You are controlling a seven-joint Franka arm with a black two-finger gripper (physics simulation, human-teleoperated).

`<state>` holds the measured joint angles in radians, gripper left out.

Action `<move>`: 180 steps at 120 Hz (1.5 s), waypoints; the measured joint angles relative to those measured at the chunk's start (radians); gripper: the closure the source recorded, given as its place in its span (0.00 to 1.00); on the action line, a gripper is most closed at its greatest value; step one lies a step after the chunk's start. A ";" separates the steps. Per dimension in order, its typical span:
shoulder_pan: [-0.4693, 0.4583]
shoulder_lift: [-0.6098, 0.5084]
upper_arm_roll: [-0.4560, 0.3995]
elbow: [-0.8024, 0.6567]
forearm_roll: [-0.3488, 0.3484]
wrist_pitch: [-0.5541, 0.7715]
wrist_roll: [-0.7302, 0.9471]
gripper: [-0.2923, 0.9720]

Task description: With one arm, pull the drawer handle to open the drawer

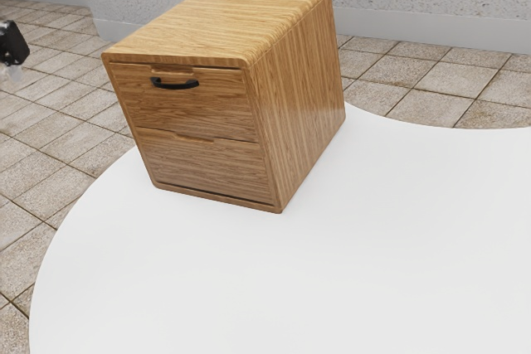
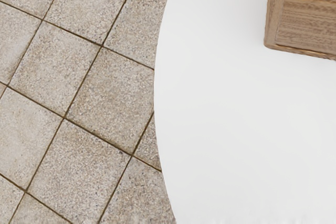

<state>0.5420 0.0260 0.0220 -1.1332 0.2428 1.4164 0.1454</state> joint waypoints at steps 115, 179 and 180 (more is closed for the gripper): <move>-0.296 -0.141 -0.076 -0.473 -0.148 0.597 0.997 0.25; -0.309 -0.060 -0.074 -0.467 0.042 0.601 1.262 0.25; -0.310 -0.059 -0.073 -0.467 0.045 0.601 1.265 0.25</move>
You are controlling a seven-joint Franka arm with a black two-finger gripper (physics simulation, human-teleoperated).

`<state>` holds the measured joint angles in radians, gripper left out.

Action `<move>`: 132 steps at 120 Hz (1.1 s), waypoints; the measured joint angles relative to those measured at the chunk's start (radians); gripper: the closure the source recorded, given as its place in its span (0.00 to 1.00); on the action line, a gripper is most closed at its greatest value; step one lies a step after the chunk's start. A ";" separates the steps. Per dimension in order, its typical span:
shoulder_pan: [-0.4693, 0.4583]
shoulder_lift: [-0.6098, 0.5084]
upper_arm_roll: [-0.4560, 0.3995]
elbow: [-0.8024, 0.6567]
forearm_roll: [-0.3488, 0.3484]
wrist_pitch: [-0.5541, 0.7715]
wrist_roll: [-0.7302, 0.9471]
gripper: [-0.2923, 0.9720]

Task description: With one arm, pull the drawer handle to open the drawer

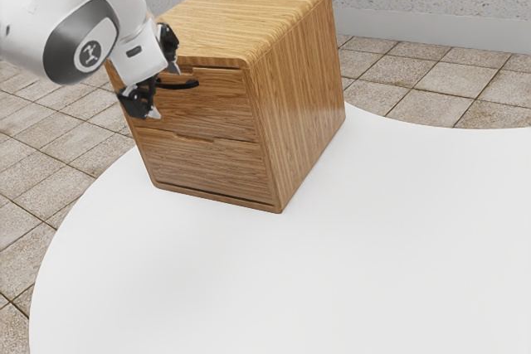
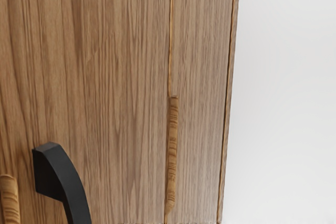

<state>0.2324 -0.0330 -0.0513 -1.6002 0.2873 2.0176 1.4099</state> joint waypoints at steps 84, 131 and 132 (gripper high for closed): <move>0.131 0.020 0.047 -0.026 0.029 0.068 0.126 0.25; -0.020 -0.104 0.039 -0.231 0.023 0.289 0.153 0.25; -0.020 -0.104 0.040 -0.232 0.022 0.293 0.154 0.25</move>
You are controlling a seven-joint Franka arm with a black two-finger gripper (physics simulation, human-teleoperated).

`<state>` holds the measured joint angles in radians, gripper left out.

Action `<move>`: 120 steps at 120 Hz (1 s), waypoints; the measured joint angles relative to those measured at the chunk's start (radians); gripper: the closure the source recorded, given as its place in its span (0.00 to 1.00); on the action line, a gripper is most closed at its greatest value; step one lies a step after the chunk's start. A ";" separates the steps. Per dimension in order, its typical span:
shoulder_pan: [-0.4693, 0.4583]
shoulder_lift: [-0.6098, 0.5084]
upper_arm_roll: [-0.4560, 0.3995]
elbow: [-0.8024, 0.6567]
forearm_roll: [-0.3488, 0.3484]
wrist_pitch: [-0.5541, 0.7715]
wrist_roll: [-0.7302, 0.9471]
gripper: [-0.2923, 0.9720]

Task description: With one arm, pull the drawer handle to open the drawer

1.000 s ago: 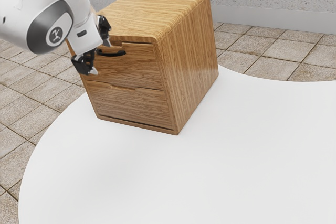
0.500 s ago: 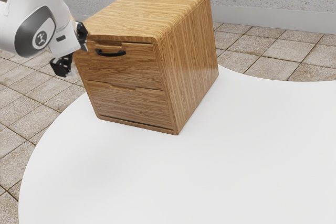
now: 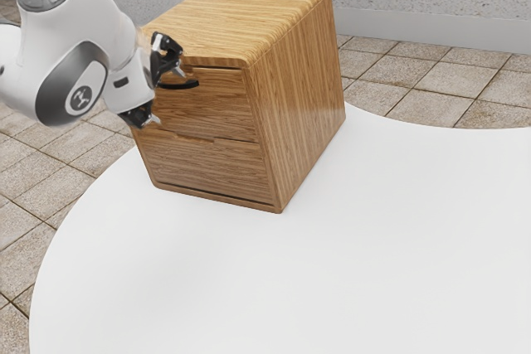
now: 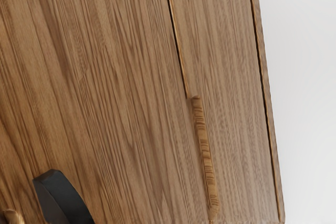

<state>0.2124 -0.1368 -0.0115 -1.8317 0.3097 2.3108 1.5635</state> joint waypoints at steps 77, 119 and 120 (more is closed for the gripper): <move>0.102 0.079 0.007 0.000 -0.005 0.084 0.021 0.23; 0.220 -0.427 -0.069 -0.252 -0.059 -0.221 0.013 0.80; 0.231 -0.436 -0.082 -0.231 -0.068 -0.241 0.007 0.78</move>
<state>0.4430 -0.5725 -0.0932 -2.0629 0.2418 2.0701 1.5706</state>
